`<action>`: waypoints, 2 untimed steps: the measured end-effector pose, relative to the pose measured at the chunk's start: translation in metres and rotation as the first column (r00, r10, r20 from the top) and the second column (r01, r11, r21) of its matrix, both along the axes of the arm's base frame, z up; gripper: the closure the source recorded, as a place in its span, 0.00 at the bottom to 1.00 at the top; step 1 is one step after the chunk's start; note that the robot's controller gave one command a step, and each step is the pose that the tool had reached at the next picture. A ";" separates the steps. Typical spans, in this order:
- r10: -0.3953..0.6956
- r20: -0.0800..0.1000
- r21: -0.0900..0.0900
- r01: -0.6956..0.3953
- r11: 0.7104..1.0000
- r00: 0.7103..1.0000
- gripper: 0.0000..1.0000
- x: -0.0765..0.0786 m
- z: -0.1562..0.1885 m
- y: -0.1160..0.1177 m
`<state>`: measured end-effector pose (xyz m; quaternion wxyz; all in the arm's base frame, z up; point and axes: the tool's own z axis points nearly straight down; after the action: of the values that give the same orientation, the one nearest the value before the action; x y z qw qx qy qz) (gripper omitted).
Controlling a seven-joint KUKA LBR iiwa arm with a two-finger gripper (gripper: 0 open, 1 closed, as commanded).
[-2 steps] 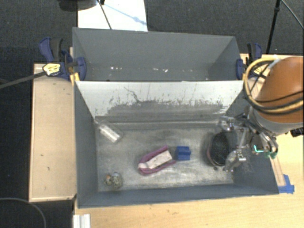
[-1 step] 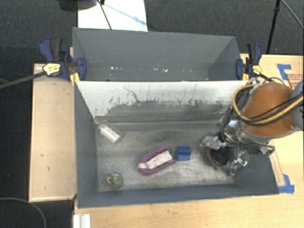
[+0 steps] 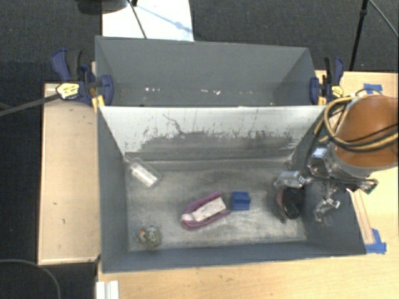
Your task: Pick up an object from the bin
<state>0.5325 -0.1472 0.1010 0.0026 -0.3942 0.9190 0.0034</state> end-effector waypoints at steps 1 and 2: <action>0.162 -0.004 0.007 -0.162 0.987 0.987 0.00 0.013 -0.002 0.006; 0.247 0.007 0.021 -0.248 0.969 0.969 0.00 0.019 -0.028 0.017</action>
Offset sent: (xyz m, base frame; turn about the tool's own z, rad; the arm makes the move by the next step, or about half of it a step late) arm 0.0134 -0.0026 -0.0010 -0.1655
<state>0.5511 -0.1298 0.0733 0.0081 -0.5057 0.8626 0.0127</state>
